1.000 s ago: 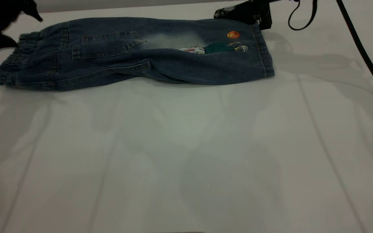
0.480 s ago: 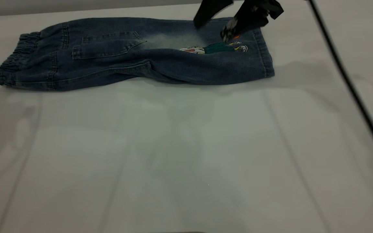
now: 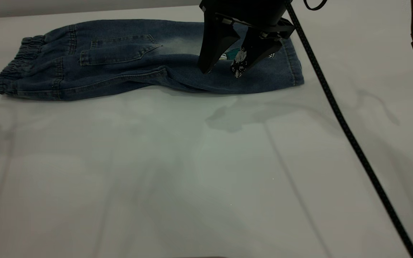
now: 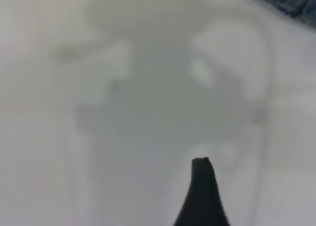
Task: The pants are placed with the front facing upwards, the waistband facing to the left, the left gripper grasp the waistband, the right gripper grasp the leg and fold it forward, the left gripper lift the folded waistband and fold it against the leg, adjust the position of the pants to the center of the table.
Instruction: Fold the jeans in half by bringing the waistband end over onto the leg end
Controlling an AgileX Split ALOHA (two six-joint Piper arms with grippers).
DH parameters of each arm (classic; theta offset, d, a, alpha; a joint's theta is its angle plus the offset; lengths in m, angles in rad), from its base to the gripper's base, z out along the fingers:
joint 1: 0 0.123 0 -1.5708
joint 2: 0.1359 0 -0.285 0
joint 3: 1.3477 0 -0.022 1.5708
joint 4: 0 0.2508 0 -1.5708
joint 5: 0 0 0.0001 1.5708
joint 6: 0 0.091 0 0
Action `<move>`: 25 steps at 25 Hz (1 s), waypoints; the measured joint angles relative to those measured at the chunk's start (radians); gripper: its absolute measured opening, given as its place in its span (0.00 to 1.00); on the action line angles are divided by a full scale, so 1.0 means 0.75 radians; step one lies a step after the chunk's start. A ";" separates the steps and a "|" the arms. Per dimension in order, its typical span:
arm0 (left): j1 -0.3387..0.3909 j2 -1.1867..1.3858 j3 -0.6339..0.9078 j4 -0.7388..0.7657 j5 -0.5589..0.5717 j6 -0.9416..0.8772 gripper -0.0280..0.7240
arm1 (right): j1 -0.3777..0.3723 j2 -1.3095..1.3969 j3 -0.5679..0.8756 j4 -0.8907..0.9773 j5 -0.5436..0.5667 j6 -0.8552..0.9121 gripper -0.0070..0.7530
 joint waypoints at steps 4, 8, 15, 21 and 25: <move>0.203 0.076 0.000 -0.454 0.001 0.349 0.70 | 0.000 -0.001 0.000 -0.003 0.000 0.000 0.62; 0.327 0.209 0.000 -0.965 0.044 0.765 0.70 | 0.000 -0.004 0.000 -0.003 -0.003 0.001 0.62; 0.349 0.409 0.000 -1.444 -0.031 1.222 0.72 | 0.000 -0.010 0.000 0.012 -0.041 0.001 0.62; 0.349 0.537 -0.012 -1.529 -0.042 1.262 0.77 | 0.000 -0.010 0.000 0.052 -0.060 0.001 0.62; 0.347 0.591 -0.026 -1.621 -0.047 1.280 0.77 | 0.000 -0.010 0.000 0.055 -0.064 0.001 0.62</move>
